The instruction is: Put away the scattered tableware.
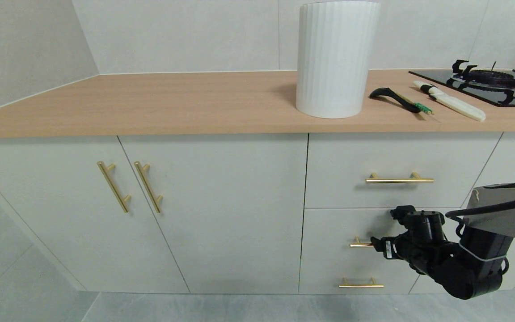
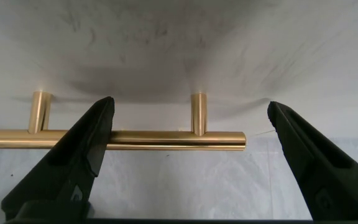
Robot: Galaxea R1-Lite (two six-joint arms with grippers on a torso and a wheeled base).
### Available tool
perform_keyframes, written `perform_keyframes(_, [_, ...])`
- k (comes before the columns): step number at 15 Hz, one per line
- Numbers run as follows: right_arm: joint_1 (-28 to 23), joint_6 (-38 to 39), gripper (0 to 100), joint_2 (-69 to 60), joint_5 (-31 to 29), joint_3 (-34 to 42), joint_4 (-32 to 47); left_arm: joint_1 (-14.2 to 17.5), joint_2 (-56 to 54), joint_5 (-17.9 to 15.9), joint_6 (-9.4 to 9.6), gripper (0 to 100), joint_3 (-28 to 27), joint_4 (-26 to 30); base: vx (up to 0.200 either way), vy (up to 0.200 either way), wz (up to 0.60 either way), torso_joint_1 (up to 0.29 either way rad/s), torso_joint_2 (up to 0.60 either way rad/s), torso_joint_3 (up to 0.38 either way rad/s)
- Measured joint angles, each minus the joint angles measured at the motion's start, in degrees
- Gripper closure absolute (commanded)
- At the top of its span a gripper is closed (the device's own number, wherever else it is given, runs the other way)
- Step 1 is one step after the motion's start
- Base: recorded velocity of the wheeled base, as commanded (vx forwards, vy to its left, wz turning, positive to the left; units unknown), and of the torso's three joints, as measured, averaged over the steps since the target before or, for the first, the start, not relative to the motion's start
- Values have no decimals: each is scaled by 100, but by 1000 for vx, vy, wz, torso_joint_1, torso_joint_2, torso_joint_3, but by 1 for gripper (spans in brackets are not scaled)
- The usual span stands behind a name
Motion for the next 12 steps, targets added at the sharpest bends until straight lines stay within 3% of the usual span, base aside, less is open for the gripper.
perform_keyframes(12, [-4, -38, 0, -174, 24, 190, 260, 0, 0, -2, 0, 0, 0, 0, 0, 0, 0, 0, 0, 0])
